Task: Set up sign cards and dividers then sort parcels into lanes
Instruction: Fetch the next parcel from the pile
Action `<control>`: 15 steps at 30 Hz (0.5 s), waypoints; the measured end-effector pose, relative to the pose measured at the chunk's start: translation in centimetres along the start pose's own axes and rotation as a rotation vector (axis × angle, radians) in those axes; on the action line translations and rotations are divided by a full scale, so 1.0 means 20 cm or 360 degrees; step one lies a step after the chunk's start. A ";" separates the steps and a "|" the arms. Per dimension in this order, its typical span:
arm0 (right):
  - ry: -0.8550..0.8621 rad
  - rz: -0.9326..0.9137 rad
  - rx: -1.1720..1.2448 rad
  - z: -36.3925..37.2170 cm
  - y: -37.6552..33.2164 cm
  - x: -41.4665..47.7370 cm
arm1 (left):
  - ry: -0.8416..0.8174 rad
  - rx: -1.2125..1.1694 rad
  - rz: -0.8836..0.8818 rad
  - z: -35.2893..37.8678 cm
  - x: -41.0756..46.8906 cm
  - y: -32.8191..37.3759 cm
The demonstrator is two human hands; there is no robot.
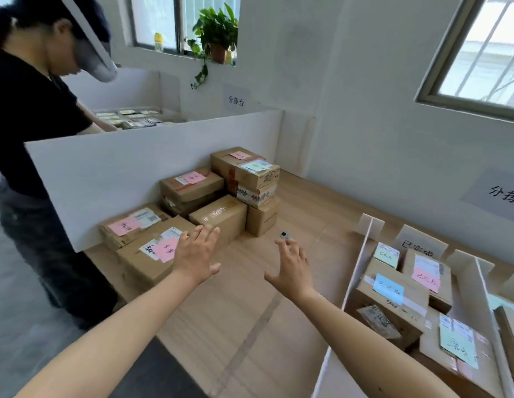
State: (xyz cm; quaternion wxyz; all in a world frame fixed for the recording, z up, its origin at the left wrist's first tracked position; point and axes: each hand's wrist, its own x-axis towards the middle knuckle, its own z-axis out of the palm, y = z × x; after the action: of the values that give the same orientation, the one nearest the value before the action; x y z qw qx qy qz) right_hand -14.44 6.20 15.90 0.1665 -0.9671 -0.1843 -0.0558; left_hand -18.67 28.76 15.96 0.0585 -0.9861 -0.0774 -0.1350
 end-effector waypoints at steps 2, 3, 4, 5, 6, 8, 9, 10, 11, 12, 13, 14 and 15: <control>-0.0007 -0.0007 0.0053 0.05 -0.17 0.02 | -0.0013 -0.0031 -0.0052 -0.02 -0.04 -0.16; -0.0009 -0.0014 0.0074 0.07 -0.25 0.03 | -0.0017 -0.0047 -0.0075 -0.03 -0.07 -0.24; -0.0014 -0.0024 0.0082 0.10 -0.32 0.03 | -0.0029 -0.0062 -0.0092 -0.03 -0.08 -0.31; -0.0017 -0.0048 0.0085 0.13 -0.41 0.04 | -0.0036 -0.0070 -0.0106 -0.04 -0.10 -0.39; -0.0022 -0.0072 0.0075 0.15 -0.48 0.04 | -0.0040 -0.0072 -0.0123 -0.04 -0.12 -0.46; -0.0033 -0.0132 0.0038 0.21 -0.61 0.06 | -0.0042 -0.0064 -0.0162 -0.05 -0.15 -0.60; -0.0048 -0.0161 0.0007 0.24 -0.66 0.06 | -0.0048 -0.0061 -0.0183 -0.05 -0.16 -0.66; -0.0066 -0.0191 -0.0026 0.26 -0.71 0.07 | -0.0051 -0.0061 -0.0207 -0.04 -0.17 -0.72; -0.0080 -0.0207 -0.0054 0.28 -0.76 0.08 | -0.0055 -0.0064 -0.0231 -0.04 -0.17 -0.77; -0.0087 -0.0206 -0.0070 0.30 -0.80 0.09 | -0.0062 -0.0076 -0.0253 -0.03 -0.17 -0.82; -0.0083 -0.0197 -0.0071 0.31 -0.84 0.11 | -0.0068 -0.0091 -0.0269 -0.03 -0.17 -0.86; -0.0076 -0.0184 -0.0067 0.32 -0.87 0.12 | -0.0075 -0.0104 -0.0272 -0.02 -0.17 -0.89; -0.0072 -0.0174 -0.0055 0.33 -0.90 0.13 | -0.0081 -0.0114 -0.0268 -0.02 -0.16 -0.92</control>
State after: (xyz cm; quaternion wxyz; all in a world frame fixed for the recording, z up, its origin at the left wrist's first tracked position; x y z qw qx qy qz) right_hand -18.38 25.15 15.54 0.1423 -0.9593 -0.2396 -0.0460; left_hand -24.93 46.23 17.11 0.0095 -0.9806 -0.1567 -0.1170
